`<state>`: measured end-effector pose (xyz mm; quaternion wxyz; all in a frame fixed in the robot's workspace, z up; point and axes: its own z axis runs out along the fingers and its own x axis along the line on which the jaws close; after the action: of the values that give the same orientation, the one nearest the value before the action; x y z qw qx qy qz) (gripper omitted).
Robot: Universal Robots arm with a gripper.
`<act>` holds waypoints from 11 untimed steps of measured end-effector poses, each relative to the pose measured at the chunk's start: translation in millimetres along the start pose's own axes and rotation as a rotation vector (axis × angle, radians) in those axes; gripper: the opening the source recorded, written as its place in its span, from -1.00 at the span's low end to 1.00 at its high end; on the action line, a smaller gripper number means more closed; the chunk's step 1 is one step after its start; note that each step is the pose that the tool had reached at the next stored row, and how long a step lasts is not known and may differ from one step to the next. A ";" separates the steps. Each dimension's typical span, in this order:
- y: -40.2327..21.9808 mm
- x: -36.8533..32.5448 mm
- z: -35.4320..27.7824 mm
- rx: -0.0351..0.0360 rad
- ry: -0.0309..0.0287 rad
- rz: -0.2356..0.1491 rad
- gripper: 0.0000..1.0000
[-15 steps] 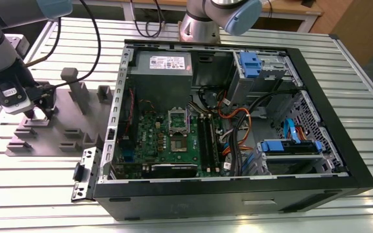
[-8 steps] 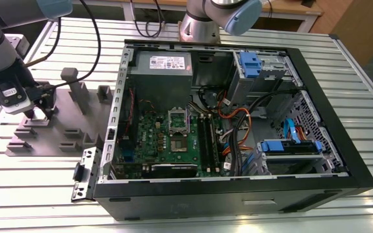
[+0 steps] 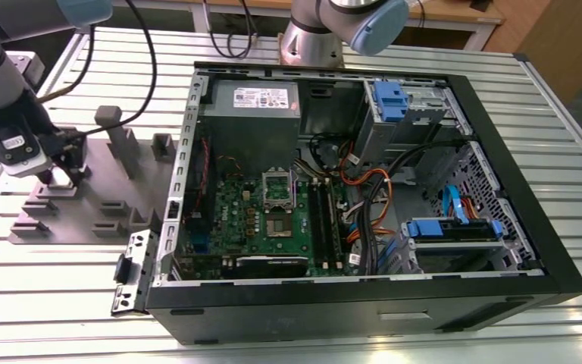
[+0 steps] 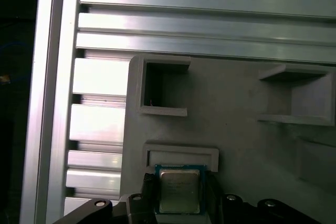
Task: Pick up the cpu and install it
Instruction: 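Pick up the cpu and move it towards the insertion slot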
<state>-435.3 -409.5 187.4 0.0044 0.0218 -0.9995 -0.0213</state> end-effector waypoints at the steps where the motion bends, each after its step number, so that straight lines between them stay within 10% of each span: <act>1: 0.1 0.0 -1.0 0.0000 -0.0001 0.000 -0.05; 11: 0.6 0.1 -13.3 -0.0001 -0.0002 0.000 -0.05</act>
<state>-435.3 -409.5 200.8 0.0043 0.0218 -0.9995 -0.0214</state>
